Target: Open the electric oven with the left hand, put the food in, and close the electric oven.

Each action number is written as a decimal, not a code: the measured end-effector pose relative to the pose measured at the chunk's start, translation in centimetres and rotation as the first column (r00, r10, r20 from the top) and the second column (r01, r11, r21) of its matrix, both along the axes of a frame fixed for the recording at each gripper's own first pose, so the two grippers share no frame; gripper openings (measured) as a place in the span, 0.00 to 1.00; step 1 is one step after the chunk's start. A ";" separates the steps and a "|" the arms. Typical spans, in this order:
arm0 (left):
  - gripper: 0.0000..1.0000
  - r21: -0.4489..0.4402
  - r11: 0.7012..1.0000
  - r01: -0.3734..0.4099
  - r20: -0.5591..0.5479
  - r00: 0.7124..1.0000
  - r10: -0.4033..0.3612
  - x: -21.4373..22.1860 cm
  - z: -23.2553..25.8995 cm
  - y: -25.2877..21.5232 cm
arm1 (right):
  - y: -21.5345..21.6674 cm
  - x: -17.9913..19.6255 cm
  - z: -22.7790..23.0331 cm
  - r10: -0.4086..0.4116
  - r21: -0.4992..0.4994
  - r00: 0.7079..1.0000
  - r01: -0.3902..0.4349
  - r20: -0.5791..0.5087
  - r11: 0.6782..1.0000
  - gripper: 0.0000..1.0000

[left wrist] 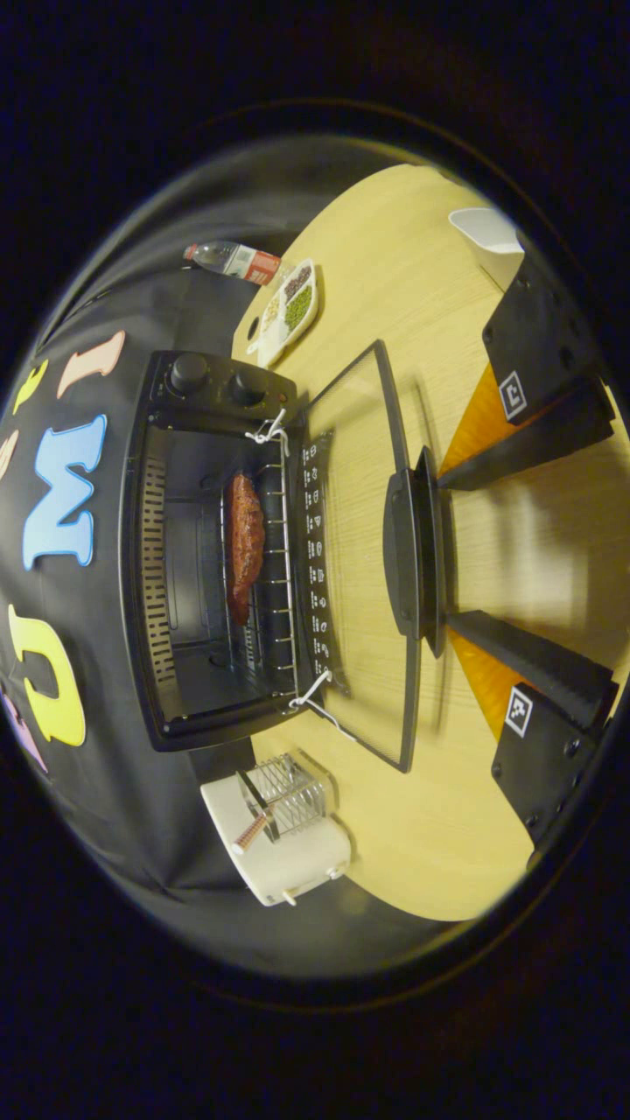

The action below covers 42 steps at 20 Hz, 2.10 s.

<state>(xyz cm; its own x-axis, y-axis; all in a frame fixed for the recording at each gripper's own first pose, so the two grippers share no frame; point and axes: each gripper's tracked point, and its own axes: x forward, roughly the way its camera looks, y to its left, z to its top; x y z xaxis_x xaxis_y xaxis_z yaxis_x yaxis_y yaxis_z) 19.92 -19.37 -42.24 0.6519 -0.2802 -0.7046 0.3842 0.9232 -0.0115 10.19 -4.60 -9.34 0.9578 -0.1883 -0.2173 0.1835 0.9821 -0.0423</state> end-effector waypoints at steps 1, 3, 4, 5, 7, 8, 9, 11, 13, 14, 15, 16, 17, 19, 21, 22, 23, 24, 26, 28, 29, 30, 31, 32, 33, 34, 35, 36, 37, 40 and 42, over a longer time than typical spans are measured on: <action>0.95 -0.003 1.000 0.002 0.007 1.000 -0.002 -0.1 0.5 0.1 | -0.1 0.0 0.1 0.002 -0.001 1.000 -0.002 0.004 1.000 0.98; 0.99 -0.019 1.000 0.005 0.039 0.999 -0.004 0.0 2.0 0.1 | 0.2 -0.1 0.3 0.009 0.004 1.000 -0.009 0.009 1.000 0.97; 0.94 -0.027 1.000 0.004 0.053 0.999 -0.002 0.2 2.9 0.1 | 0.4 -0.2 0.4 0.015 0.008 1.000 -0.015 0.011 1.000 0.98; 0.99 -0.035 0.999 0.003 0.068 0.998 0.000 0.5 3.9 0.1 | 0.4 0.0 0.5 0.019 0.008 1.000 -0.019 0.015 1.000 0.98; 0.99 -0.043 0.999 0.012 0.092 0.996 -0.008 1.0 5.5 0.0 | 0.5 0.0 0.5 0.024 0.003 0.999 -0.024 0.023 1.000 0.98; 0.99 -0.044 0.999 0.020 0.109 0.994 -0.016 1.3 6.1 -0.1 | 0.6 -0.2 0.5 0.026 0.002 0.999 -0.026 0.025 1.000 0.97; 0.94 -0.039 0.999 0.032 0.128 0.991 -0.027 1.5 6.8 -0.3 | 0.7 -0.3 0.4 0.028 0.003 0.999 -0.028 0.024 1.000 0.98; 0.94 -0.022 0.998 0.053 0.171 0.984 -0.049 2.4 8.3 -0.4 | 0.9 -0.3 0.1 0.031 0.011 0.999 -0.031 0.018 0.999 0.98; 0.94 -0.019 0.998 0.060 0.214 0.975 -0.055 3.6 9.8 -0.7 | 0.8 -0.5 0.1 0.026 0.010 0.999 -0.026 0.018 1.000 0.98; 0.99 -0.022 0.998 0.062 0.233 0.971 -0.055 4.3 10.6 -1.0 | 0.6 -0.5 0.0 0.022 0.011 1.000 -0.022 0.017 1.000 0.98; 0.94 -0.027 0.998 0.063 0.255 0.965 -0.054 5.3 11.4 -1.2 | 0.5 -0.6 -0.1 0.017 0.013 1.000 -0.017 0.014 1.000 0.98; 0.94 -0.032 0.997 0.067 0.284 0.957 -0.056 6.3 12.3 -1.5 | 0.3 -0.5 -0.2 0.011 0.015 1.000 -0.011 0.014 1.000 0.98; 0.99 -0.041 0.996 0.078 0.307 0.950 -0.062 7.6 13.2 -2.1 | 0.0 -0.5 -0.2 0.002 0.017 1.000 -0.003 0.016 1.000 0.98; 0.99 -0.056 0.995 0.088 0.336 0.940 -0.064 9.7 14.3 -3.0 | -0.4 -0.6 -0.4 -0.014 0.020 1.000 0.014 0.010 1.000 0.97; 0.94 -0.075 0.993 0.095 0.379 0.924 -0.059 11.4 15.9 -3.8 | -0.6 -0.5 -0.5 -0.022 0.021 1.000 0.022 0.005 1.000 0.97; 0.94 -0.086 0.991 0.100 0.396 0.917 -0.058 11.7 16.6 -4.2 | -0.5 -0.4 -0.3 -0.024 0.018 1.000 0.024 0.007 1.000 0.97; 0.99 -0.100 0.989 0.106 0.414 0.909 -0.056 11.8 17.6 -4.5 | -0.4 -0.2 -0.3 -0.023 0.013 1.000 0.023 0.010 1.000 0.97; 0.94 -0.115 0.987 0.116 0.428 0.902 -0.056 11.5 18.4 -4.9 | -0.3 -0.1 -0.1 -0.018 0.009 1.000 0.018 0.016 1.000 0.97; 0.94 -0.134 0.983 0.129 0.448 0.892 -0.056 10.4 20.0 -5.1 | 0.2 0.0 0.4 -0.001 0.006 1.000 0.001 0.030 1.000 0.98; 0.99 -0.155 0.980 0.126 0.464 0.885 -0.040 8.8 21.9 -5.0 | 1.0 0.3 0.7 0.029 0.012 0.999 -0.030 0.044 0.999 0.97; 0.99 -0.167 0.978 0.122 0.471 0.882 -0.030 7.7 22.9 -4.7 | 1.5 0.3 1.0 0.048 0.016 0.998 -0.049 0.051 0.999 0.97; 0.99 -0.179 0.977 0.115 0.480 0.877 -0.015 6.6 24.1 -4.5 | 1.8 0.1 1.3 0.063 0.019 0.996 -0.064 0.058 0.998 0.97; 0.99 -0.190 0.976 0.104 0.490 0.872 0.002 5.5 25.4 -4.1 | 2.1 -0.3 1.7 0.084 0.021 0.994 -0.086 0.071 0.996 0.98; 0.94 -0.199 0.976 0.088 0.503 0.864 0.024 4.2 26.6 -3.6 | 2.1 -0.8 2.1 0.105 0.017 0.991 -0.107 0.084 0.994 0.98; 0.94 -0.206 0.976 0.067 0.517 0.854 0.051 2.9 28.0 -3.1 | 2.2 -1.6 2.5 0.131 0.011 0.987 -0.133 0.094 0.991 0.98; 0.94 -0.213 0.976 0.047 0.531 0.844 0.075 1.4 29.5 -2.6 | 2.1 -2.3 2.7 0.152 0.005 0.983 -0.153 0.099 0.988 0.98; 0.94 -0.220 0.975 0.027 0.546 0.832 0.100 -0.1 30.8 -2.1 | 1.9 -3.1 2.9 0.175 -0.001 0.979 -0.176 0.105 0.984 0.98; 0.94 -0.224 0.975 0.007 0.563 0.817 0.123 -1.6 32.2 -1.6 | 1.6 -3.9 3.1 0.197 -0.009 0.974 -0.198 0.111 0.980 0.98; 0.90 -0.224 0.975 -0.013 0.577 0.804 0.143 -3.2 33.4 -1.3 | 1.2 -4.7 3.3 0.213 -0.017 0.970 -0.213 0.116 0.977 0.98; 0.98 -0.224 0.973 -0.055 0.608 0.772 0.184 -8.1 36.5 -0.9 | -0.1 -7.4 3.3 0.257 -0.021 0.958 -0.256 0.128 0.966 0.98; 0.98 -0.211 0.974 -0.087 0.633 0.747 0.204 -10.8 38.2 -0.4 | 0.1 -8.8 3.3 0.299 -0.003 0.944 -0.302 0.136 0.953 0.98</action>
<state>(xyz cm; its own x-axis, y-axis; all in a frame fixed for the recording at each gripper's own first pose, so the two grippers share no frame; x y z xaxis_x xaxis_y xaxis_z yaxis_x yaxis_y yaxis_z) 9.13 -19.80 -4.04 0.9759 -0.2117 -0.0538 0.2139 0.9760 0.0400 1.38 -4.55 -6.03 0.9897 0.1156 -0.0844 -0.1176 0.9929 -0.0199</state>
